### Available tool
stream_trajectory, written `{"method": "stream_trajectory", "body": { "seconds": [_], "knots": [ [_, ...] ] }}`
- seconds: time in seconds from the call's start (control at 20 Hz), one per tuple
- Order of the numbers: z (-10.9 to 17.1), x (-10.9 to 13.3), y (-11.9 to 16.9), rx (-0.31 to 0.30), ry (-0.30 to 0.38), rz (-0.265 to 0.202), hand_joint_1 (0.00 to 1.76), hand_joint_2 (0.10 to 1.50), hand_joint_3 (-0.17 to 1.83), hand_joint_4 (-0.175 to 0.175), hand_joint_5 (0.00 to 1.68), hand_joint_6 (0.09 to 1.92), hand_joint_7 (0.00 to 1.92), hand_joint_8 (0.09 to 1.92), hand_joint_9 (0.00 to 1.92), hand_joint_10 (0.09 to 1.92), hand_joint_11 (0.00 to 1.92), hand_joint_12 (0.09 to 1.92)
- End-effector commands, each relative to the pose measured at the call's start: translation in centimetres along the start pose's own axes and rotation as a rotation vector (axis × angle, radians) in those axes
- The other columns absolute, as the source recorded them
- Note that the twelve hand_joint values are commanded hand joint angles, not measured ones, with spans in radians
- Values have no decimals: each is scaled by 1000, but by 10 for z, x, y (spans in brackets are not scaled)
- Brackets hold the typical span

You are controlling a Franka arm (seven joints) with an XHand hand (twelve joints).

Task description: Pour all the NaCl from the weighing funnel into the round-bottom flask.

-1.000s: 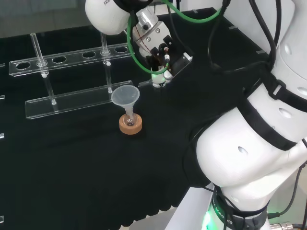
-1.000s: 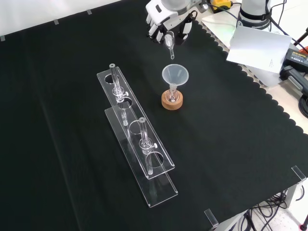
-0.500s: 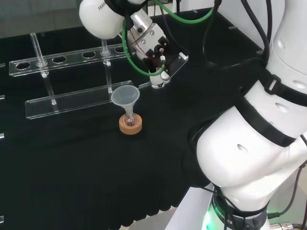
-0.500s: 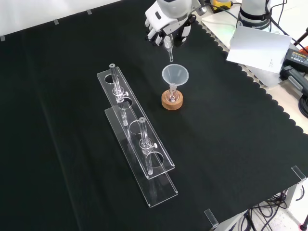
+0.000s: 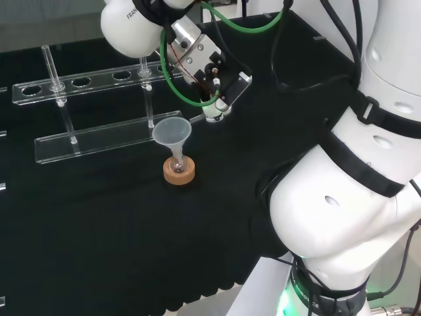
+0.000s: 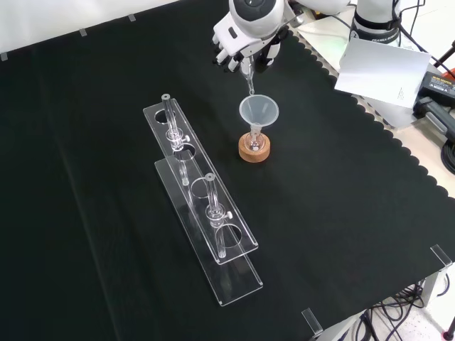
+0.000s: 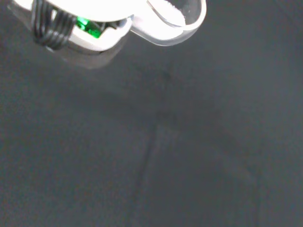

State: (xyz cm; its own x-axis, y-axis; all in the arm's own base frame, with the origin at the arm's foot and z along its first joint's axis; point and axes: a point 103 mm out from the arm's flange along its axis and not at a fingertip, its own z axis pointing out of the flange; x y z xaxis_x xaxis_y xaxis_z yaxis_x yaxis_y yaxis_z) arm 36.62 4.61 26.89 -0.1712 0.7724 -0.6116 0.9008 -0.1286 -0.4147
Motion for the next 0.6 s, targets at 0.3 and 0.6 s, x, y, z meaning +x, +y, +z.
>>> {"method": "stream_trajectory", "body": {
  "seconds": [0.3,0.6],
  "knots": [
    [-15,5,-3,-11,-93,17,1144,646,620,175,1361,492,769,599,1162,164,983,914],
    [-25,9,-7,-19,-125,17,1143,647,620,175,1357,500,765,601,1161,161,979,915]
  ]
}}
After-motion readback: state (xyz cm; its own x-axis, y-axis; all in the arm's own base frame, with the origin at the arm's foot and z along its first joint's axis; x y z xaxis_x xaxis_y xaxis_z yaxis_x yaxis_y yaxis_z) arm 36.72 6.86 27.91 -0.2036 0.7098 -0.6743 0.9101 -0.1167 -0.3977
